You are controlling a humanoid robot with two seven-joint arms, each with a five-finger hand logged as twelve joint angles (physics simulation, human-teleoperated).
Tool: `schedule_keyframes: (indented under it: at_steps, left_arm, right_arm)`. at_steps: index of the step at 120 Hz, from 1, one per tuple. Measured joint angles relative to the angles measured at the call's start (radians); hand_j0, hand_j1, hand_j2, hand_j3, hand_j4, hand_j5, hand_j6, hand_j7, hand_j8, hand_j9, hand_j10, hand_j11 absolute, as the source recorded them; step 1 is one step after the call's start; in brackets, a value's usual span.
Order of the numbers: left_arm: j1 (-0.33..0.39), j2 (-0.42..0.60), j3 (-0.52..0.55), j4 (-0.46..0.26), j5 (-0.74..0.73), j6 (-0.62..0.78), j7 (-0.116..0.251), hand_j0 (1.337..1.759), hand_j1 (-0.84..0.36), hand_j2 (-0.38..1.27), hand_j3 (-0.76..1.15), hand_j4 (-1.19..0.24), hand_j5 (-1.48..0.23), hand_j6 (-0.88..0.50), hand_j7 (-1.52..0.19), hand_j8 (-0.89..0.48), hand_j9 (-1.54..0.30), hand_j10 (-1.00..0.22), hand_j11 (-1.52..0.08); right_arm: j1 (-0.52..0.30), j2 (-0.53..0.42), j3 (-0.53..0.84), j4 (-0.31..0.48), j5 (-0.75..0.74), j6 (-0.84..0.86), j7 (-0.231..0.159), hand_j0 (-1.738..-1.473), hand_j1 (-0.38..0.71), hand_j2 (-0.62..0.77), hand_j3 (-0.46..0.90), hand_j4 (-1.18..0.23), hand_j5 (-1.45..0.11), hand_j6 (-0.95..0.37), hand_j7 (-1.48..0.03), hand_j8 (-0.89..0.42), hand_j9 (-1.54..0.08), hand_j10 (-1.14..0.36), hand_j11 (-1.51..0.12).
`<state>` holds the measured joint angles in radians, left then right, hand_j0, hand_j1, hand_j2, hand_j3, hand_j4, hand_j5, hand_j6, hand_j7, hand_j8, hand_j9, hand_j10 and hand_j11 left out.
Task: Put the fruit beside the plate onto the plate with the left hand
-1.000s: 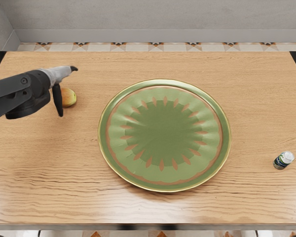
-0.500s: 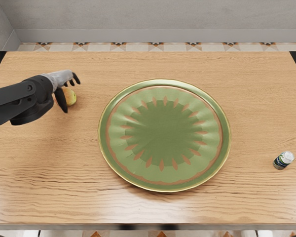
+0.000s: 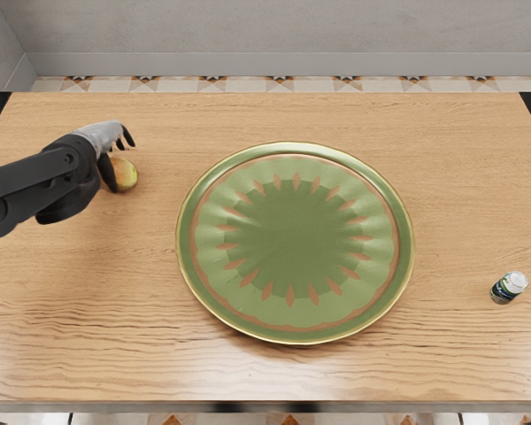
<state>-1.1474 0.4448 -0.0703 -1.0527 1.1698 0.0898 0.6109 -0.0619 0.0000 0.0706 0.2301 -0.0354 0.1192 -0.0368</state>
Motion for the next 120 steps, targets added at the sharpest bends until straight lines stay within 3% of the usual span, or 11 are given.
schedule_keyframes:
  at_steps: [42, 60, 103, 120]
  left_arm:
    - [0.0, -0.018, 0.044, 0.014, 0.0, 0.002, 0.0, 1.658, -0.11, 0.08, 0.0, -0.39, -0.5, -0.39, -0.5, -0.39, -0.5, -0.39, -0.5]
    - [0.0, -0.02, 0.06, 0.014, 0.002, 0.003, 0.0, 1.658, -0.19, 0.1, 0.0, -0.46, -0.58, -0.43, -0.58, -0.43, -0.59, -0.46, -0.59]
    - [0.009, -0.031, 0.064, 0.015, 0.005, 0.007, 0.001, 1.65, -0.21, 0.1, 0.0, -0.57, -0.71, -0.36, -0.75, -0.34, -0.79, -0.59, -0.79]
    - [0.009, -0.031, 0.063, 0.015, -0.004, 0.005, 0.001, 1.649, -0.21, 0.22, 0.0, -0.6, -0.79, -0.39, -0.83, -0.34, -0.87, -0.64, -0.87]
  right_arm:
    - [0.0, 0.0, 0.0, 0.0, 0.0, 0.0, 0.0, -1.658, -0.33, 0.0, 0.0, -0.01, -0.02, -0.01, -0.02, -0.01, -0.02, -0.01, -0.02]
    - [0.0, 0.0, 0.0, 0.0, 0.0, 0.0, 0.0, -1.658, -0.33, 0.0, 0.0, -0.01, -0.02, -0.01, -0.02, -0.01, -0.02, -0.01, -0.02]
    - [0.0, 0.0, 0.0, 0.0, 0.0, 0.0, 0.0, -1.658, -0.33, 0.0, 0.0, -0.01, -0.02, -0.01, -0.02, -0.01, -0.02, -0.02, -0.02]
    - [0.0, 0.0, 0.0, 0.0, 0.0, 0.0, 0.0, -1.658, -0.33, 0.0, 0.0, -0.01, -0.02, -0.01, -0.02, -0.01, -0.02, -0.02, -0.02]
